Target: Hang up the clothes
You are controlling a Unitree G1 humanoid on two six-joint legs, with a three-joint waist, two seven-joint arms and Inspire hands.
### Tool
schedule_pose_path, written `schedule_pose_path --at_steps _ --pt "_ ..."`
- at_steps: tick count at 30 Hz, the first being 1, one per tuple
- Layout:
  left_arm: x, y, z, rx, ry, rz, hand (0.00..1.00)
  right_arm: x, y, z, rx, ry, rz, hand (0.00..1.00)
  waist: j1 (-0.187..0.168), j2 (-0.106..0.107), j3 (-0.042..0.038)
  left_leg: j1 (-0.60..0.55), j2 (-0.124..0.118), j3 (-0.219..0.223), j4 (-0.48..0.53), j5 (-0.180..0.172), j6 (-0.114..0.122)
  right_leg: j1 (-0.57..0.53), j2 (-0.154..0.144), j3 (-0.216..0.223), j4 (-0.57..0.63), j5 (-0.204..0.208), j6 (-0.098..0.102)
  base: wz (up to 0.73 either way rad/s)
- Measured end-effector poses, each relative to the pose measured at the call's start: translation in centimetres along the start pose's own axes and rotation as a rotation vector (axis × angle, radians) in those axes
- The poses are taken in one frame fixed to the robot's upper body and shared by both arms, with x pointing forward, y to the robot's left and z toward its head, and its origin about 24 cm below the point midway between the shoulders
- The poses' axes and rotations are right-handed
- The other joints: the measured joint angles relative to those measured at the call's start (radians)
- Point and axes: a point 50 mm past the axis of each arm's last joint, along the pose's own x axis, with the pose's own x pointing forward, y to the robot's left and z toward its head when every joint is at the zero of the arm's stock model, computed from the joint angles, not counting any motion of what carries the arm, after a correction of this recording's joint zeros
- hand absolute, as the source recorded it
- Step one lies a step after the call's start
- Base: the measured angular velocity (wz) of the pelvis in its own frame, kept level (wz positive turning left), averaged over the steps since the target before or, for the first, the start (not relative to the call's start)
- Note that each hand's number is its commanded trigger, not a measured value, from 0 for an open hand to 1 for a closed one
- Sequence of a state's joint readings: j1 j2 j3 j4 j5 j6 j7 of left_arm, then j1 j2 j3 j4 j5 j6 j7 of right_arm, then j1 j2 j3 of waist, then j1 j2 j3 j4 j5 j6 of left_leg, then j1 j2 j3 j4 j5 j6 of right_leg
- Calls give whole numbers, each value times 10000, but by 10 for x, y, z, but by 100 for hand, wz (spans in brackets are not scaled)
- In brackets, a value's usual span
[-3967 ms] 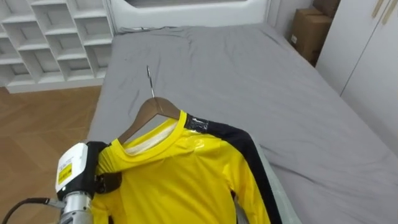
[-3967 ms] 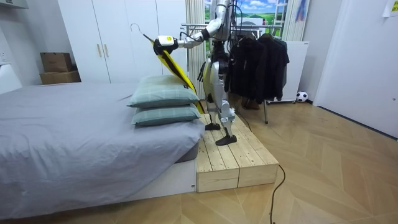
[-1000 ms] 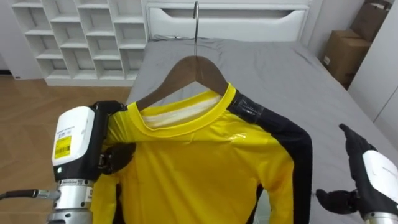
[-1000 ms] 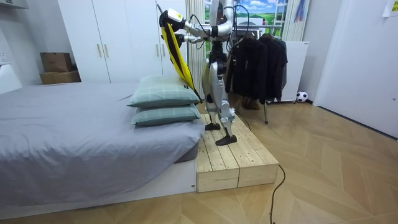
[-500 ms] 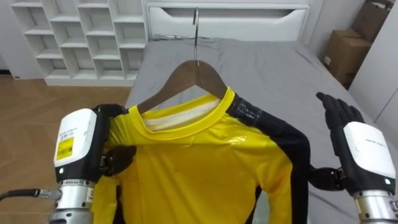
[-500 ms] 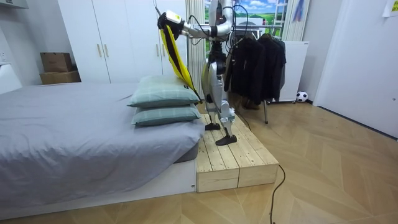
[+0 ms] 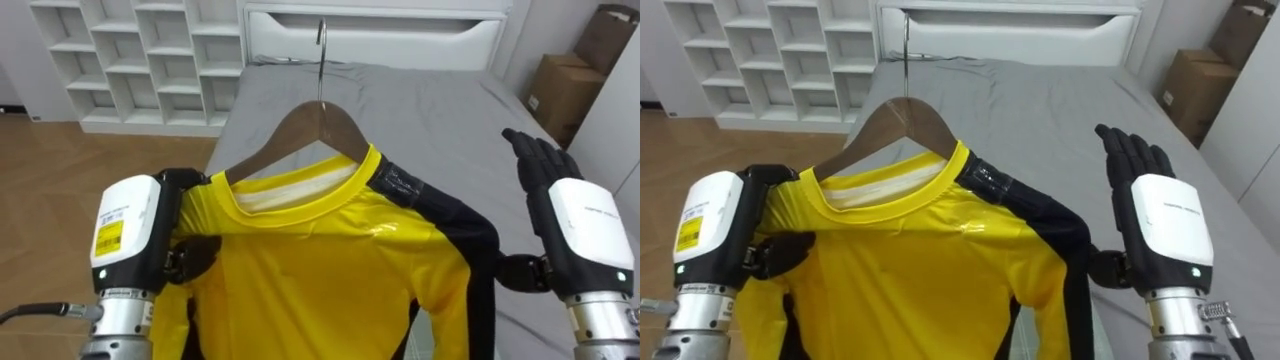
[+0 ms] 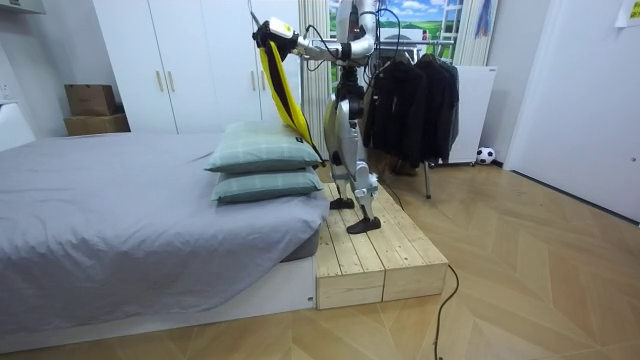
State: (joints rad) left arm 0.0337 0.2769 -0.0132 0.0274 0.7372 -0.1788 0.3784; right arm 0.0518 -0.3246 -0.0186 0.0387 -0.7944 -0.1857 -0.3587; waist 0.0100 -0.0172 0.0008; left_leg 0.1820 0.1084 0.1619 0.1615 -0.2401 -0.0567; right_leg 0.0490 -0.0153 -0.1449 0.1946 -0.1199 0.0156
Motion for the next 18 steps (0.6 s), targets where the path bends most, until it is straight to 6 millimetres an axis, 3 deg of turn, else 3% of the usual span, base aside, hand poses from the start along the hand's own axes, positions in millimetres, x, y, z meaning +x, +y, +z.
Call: schedule_pose_path --at_steps 7,18 --pt "1 1 2 -69 -3 120 100 12 -5 6 52 -283 -327 0 -6 -51 -9 -158 7 -14 15 1 0 -160 8 -8 27 14 -16 0" --pt "2 -7 9 -75 99 -457 100 12 8 19 431 -525 867 0 34 -83 -18 -247 9 -112 -34 1 0 -153 -14 -172 -96 35 -6 3"
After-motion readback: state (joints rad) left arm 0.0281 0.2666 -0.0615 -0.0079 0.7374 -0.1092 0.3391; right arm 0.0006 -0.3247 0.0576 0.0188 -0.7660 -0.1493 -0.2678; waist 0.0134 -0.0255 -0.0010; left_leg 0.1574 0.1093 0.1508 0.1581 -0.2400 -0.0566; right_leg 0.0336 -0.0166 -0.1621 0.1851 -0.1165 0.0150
